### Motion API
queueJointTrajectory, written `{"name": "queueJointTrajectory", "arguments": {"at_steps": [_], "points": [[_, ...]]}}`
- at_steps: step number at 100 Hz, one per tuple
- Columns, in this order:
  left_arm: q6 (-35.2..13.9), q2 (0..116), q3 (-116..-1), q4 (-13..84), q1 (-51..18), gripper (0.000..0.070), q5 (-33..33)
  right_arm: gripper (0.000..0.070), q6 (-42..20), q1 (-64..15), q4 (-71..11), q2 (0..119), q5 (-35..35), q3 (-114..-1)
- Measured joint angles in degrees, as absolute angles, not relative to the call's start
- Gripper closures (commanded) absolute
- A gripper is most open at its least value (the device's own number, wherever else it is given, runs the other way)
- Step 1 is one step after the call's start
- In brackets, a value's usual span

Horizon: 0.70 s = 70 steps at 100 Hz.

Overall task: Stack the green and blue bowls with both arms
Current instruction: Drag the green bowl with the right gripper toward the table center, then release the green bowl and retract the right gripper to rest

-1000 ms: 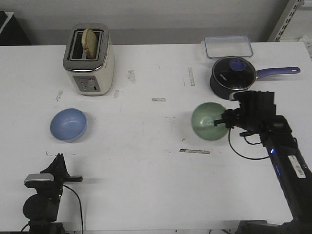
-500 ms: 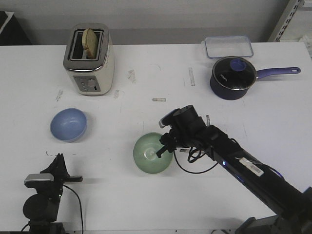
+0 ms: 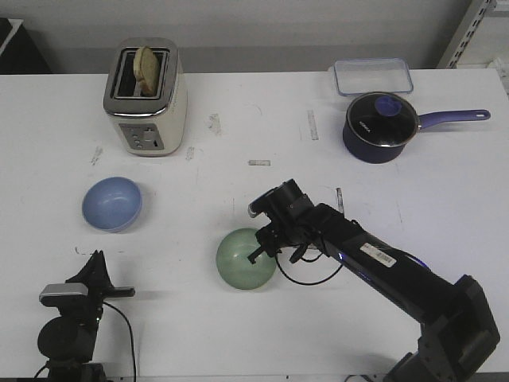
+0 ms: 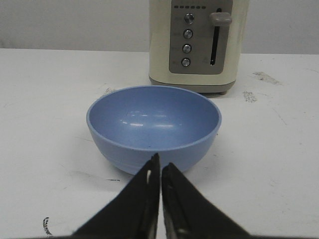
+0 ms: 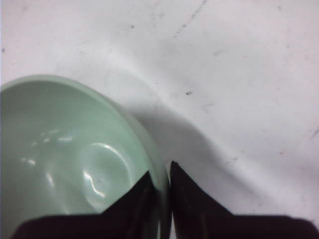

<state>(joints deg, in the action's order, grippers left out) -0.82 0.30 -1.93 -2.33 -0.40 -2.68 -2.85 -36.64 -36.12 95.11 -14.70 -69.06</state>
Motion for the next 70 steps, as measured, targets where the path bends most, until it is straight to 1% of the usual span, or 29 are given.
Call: {"name": "queueJointTrajectory", "arguments": {"at_steps": [7, 9, 12, 15, 32, 37, 44, 51, 54, 55, 56, 60, 63, 64, 70], "points": [[-0.82, 0.3, -1.93, -2.33, -0.38, 0.0699, -2.68, 0.0216, -2.85, -36.64, -36.1, 95.11, -14.81, -69.06], [-0.82, 0.3, -1.93, -2.33, -0.4, 0.0699, -2.68, 0.0173, -2.85, -36.67, -36.1, 95.11, -14.83, -69.06], [-0.82, 0.3, -1.93, -2.33, -0.38, 0.0699, -2.68, 0.013, -2.87, -36.71, -36.1, 95.11, -14.83, -69.06], [-0.82, 0.3, -1.93, -2.35, -0.4, 0.0699, -2.68, 0.0117, -2.87, -36.71, -36.1, 95.11, -14.85, -69.06], [-0.82, 0.3, -1.93, -2.35, -0.38, 0.0699, -2.68, 0.0124, -2.87, -36.29, -36.01, 94.7, -14.83, -69.08], [-0.82, 0.3, -1.93, -2.35, -0.38, 0.0699, -2.68, 0.0165, -2.87, -35.86, -35.9, 93.84, -14.81, -69.08], [-0.82, 0.3, -1.93, -2.35, -0.38, 0.0699, -2.68, 0.0275, -2.87, -35.09, -35.4, 91.44, -14.81, -69.21], [-0.82, 0.3, -1.93, -2.33, -0.4, 0.0699, -2.68, 0.041, -2.87, -34.17, -34.48, 87.83, -14.79, -69.73], [-0.82, 0.3, -1.93, -2.35, -0.4, 0.0699, -2.68, 0.0478, -2.87, -33.71, -33.69, 85.97, -14.74, -69.98], [-0.82, 0.3, -1.93, -2.35, -0.38, 0.0699, -2.68, 0.0517, -2.87, -33.54, -33.43, 85.38, -14.7, -70.08], [-0.82, 0.3, -1.93, -2.33, -0.4, 0.0699, -2.68, 0.053, -2.87, -33.36, -33.23, 84.79, -14.66, -70.19], [-0.82, 0.3, -1.93, -2.35, -0.4, 0.0699, -2.68, 0.0633, -2.87, -32.53, -32.32, 82.28, -13.74, -70.57], [-0.82, 0.3, -1.93, -2.33, -0.4, 0.0699, -2.68, 0.0689, -2.87, -31.86, -31.81, 80.4, -12.67, -70.72], [-0.82, 0.3, -1.93, -2.33, -0.38, 0.0699, -2.68, 0.07, -2.87, -31.57, -31.79, 79.72, -12.21, -70.78], [-0.82, 0.3, -1.93, -2.35, -0.38, 0.0699, -2.68, 0.07, -2.85, -29.95, -31.88, 75.99, -9.17, -70.85]]}}
